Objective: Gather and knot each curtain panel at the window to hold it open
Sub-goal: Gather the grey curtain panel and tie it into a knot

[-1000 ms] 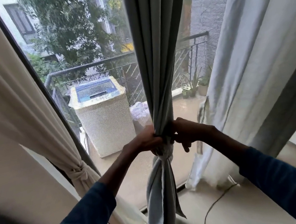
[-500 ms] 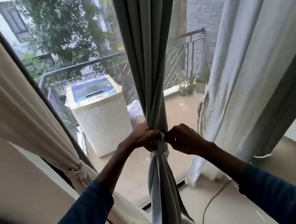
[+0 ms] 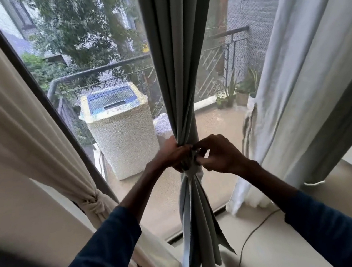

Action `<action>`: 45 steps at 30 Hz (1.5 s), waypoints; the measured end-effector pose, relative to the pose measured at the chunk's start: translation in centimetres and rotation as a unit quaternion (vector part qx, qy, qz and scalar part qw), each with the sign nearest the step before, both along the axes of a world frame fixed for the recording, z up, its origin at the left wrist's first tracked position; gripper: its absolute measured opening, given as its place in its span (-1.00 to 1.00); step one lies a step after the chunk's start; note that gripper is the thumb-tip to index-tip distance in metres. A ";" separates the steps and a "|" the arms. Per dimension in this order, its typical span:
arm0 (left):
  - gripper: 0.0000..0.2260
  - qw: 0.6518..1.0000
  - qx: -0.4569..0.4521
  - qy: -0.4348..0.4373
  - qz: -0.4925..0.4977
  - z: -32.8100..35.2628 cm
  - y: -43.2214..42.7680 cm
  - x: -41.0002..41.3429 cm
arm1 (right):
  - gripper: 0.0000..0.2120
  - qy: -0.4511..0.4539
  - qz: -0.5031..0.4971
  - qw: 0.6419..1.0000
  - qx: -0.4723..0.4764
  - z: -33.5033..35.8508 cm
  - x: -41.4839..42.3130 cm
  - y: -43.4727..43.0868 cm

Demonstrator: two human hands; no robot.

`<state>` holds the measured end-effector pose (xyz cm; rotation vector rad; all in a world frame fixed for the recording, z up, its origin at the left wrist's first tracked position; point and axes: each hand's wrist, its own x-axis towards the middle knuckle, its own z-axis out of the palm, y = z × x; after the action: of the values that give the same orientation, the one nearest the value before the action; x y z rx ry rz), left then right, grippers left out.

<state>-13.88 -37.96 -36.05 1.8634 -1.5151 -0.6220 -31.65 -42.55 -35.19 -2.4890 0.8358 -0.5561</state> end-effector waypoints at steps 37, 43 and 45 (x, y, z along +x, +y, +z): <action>-0.88 0.996 -0.036 0.075 0.027 0.1 -1.1 -0.9 | -0.73 -0.320 -0.077 0.754 0.569 -9.7 -0.1 -1.4; -0.76 0.994 -0.016 0.103 0.042 0.0 -1.2 -0.8 | -0.82 -0.346 -0.080 0.683 0.639 -10.4 0.1 -1.8; -0.76 0.995 -0.013 0.098 0.032 0.3 -1.0 -0.9 | -0.83 -0.357 -0.083 0.677 0.638 -11.5 0.4 -2.0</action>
<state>-14.80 -38.97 -35.77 1.7679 -1.3263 -0.7282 -31.24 -44.54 -46.72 -0.7867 0.6995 -0.6046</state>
